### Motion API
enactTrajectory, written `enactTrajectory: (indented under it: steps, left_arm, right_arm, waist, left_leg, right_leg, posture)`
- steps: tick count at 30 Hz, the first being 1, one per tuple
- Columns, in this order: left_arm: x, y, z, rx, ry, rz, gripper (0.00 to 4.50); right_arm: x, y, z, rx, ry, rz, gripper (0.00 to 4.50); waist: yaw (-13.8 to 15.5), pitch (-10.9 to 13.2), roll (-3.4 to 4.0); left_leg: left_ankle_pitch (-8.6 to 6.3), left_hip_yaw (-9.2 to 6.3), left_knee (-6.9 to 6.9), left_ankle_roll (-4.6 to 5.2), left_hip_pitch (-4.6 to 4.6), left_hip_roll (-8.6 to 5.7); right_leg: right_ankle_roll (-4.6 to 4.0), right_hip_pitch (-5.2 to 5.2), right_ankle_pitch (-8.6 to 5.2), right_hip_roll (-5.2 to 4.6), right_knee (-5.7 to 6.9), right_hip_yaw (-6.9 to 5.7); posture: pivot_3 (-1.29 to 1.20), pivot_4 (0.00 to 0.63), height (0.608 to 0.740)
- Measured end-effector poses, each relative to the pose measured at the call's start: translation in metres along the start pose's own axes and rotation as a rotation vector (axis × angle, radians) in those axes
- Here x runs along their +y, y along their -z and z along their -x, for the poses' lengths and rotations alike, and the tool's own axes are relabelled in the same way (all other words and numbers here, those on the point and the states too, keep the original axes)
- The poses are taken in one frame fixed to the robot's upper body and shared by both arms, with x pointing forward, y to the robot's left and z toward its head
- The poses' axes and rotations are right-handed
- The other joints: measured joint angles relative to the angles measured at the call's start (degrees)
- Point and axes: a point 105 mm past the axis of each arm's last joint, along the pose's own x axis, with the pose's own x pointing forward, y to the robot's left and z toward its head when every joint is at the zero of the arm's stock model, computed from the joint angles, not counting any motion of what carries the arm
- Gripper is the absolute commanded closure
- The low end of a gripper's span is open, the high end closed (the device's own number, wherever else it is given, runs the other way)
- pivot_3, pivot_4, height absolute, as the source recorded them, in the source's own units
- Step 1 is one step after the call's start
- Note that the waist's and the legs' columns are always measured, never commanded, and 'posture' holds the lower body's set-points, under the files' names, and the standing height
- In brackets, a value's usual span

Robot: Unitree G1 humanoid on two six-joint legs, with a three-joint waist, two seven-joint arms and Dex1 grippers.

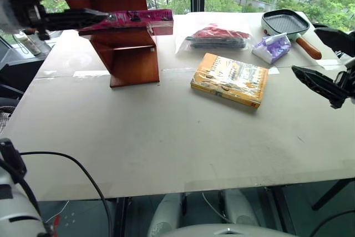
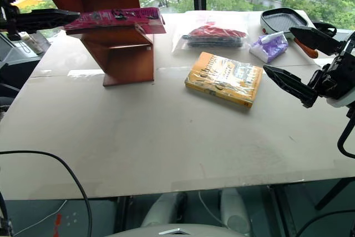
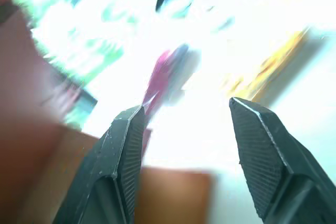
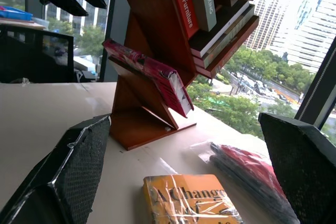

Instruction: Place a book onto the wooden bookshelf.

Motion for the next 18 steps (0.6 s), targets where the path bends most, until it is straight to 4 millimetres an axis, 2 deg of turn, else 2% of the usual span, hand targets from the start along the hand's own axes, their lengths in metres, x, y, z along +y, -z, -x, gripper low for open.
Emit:
enactTrajectory:
  steps: [1, 3, 5, 6, 7, 8, 9, 11, 14, 18]
  left_arm:
    - [-0.004, 0.002, -0.003, -0.012, 0.008, 0.022, 1.88]
    - [-0.026, 0.013, -0.023, -0.129, 0.024, 0.145, 1.88]
    - [-0.054, 0.056, -0.043, -0.137, -0.014, 0.284, 1.88]
    - [-0.079, 0.100, -0.053, -0.078, -0.047, 0.447, 1.88]
    - [-0.097, 0.132, -0.057, 0.000, -0.071, 0.559, 1.88]
    - [-0.105, 0.149, -0.056, 0.051, -0.096, 0.590, 1.88]
    - [-0.108, 0.158, -0.053, 0.082, -0.127, 0.588, 1.88]
    - [-0.104, 0.164, -0.045, 0.106, -0.187, 0.512, 1.88]
    - [-0.102, 0.179, -0.029, 0.153, -0.225, 0.477, 1.88]
    - [-0.091, 0.205, 0.001, 0.222, -0.291, 0.494, 1.88]
  right_arm:
    - [0.000, 0.001, 0.000, 0.004, -0.001, -0.002, 0.00]
    - [0.001, 0.008, 0.003, 0.040, 0.005, -0.007, 0.00]
    - [0.005, 0.024, 0.010, 0.126, 0.025, -0.027, 0.00]
    - [0.008, 0.043, 0.020, 0.213, 0.056, -0.065, 0.00]
    - [0.010, 0.060, 0.030, 0.287, 0.091, -0.102, 0.00]
    - [0.011, 0.069, 0.038, 0.338, 0.115, -0.118, 0.00]
    - [0.014, 0.078, 0.045, 0.384, 0.133, -0.133, 0.00]
    - [0.021, 0.086, 0.060, 0.447, 0.165, -0.146, 0.00]
    - [0.027, 0.086, 0.077, 0.482, 0.217, -0.155, 0.00]
    - [0.032, 0.089, 0.105, 0.537, 0.294, -0.186, 0.00]
  waist:
    - [0.1, 0.0, 0.01]
    - [0.5, -0.1, 0.21]
    - [0.7, -0.3, 0.40]
    - [0.7, -0.3, 0.30]
    - [0.7, -0.1, 0.06]
    - [1.0, -0.1, -0.11]
    - [1.3, -0.1, -0.11]
    - [2.4, -0.2, 0.12]
    - [2.7, -0.3, 0.43]
    - [2.8, -0.3, 0.40]
  left_leg:
    - [0.00, 0.00, -0.01, 0.00, 0.05, 0.01]
    - [0.00, 0.10, -0.02, -0.01, 0.19, 0.00]
    - [-0.01, 0.20, -0.09, -0.03, 0.29, 0.01]
    - [-0.02, 0.27, -0.11, -0.03, 0.23, 0.03]
    - [-0.02, 0.28, -0.12, -0.04, 0.11, 0.05]
    - [-0.02, 0.22, -0.12, -0.04, -0.19, 0.06]
    - [-0.02, 0.23, -0.11, -0.05, -0.16, 0.06]
    - [-0.03, 0.32, -0.15, -0.03, 0.00, 0.04]
    - [-0.04, 0.45, -0.26, -0.02, 0.32, 0.06]
    - [-0.08, 0.46, -0.28, 0.04, 0.69, 0.07]
  right_leg:
    - [-0.01, 0.03, 0.01, 0.01, -0.04, 0.02]
    - [-0.01, 0.14, 0.01, -0.05, -0.06, 0.11]
    - [-0.01, 0.21, 0.02, -0.06, -0.25, 0.27]
    - [-0.02, 0.14, 0.03, -0.01, -0.28, 0.37]
    - [-0.04, -0.03, 0.04, 0.05, -0.24, 0.41]
    - [-0.09, -0.32, 0.07, 0.09, -0.16, 0.39]
    - [-0.10, -0.30, 0.07, 0.09, -0.12, 0.38]
    - [-0.10, -0.18, 0.07, 0.07, -0.18, 0.41]
    - [-0.10, 0.34, 0.06, 0.09, -0.66, 0.28]
    - [-0.09, 0.87, 0.04, 0.05, -0.90, 0.12]
  posture:
    - [0.00, 0.150, 0.740]
    - [0.00, 0.150, 0.740]
    - [0.00, 0.150, 0.740]
    - [0.00, 0.150, 0.740]
    - [0.00, 0.150, 0.740]
    - [0.00, 0.150, 0.740]
    - [0.00, 0.150, 0.740]
    - [0.00, 0.150, 0.740]
    - [0.00, 0.150, 0.740]
    - [0.00, 0.150, 0.740]
